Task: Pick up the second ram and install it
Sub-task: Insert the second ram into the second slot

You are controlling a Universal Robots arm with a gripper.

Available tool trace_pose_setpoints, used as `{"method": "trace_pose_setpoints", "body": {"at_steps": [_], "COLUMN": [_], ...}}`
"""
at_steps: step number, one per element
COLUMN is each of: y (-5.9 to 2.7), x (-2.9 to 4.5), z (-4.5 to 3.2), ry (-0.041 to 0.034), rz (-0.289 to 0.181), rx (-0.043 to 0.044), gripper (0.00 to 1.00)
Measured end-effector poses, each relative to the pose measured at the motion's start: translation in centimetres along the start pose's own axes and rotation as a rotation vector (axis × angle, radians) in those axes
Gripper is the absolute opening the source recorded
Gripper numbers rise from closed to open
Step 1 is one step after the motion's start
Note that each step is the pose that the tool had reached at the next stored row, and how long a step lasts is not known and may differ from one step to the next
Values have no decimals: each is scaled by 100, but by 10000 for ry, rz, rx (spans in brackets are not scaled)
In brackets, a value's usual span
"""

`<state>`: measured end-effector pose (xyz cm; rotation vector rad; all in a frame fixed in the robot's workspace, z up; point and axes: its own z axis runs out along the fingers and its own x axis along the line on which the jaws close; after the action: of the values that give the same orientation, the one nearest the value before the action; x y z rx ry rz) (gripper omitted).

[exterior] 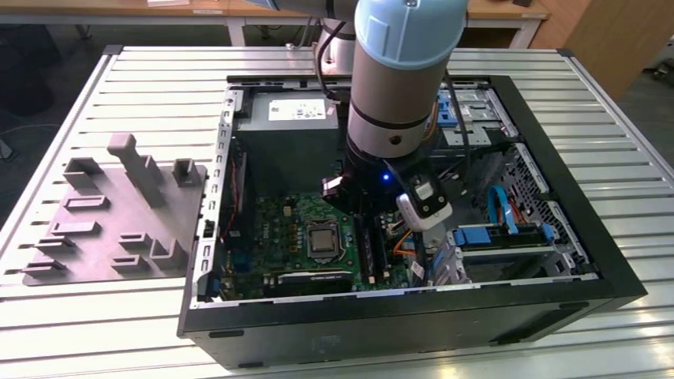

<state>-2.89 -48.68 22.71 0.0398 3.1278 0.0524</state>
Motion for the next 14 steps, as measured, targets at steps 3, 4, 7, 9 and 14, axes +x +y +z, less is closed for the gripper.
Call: {"method": "trace_pose_setpoints", "body": {"at_steps": [3,4,7,9,14], "y": [-1,-1,0,-1,-1], "x": [0,0,0,0,1], "z": [15,15,24,33,36], "ry": [-1,-1,-2,-1,-1], "rz": [12,12,12,12,12], "rx": [2,2,-4,-2,1], "gripper": [11,11,11,11,11]}}
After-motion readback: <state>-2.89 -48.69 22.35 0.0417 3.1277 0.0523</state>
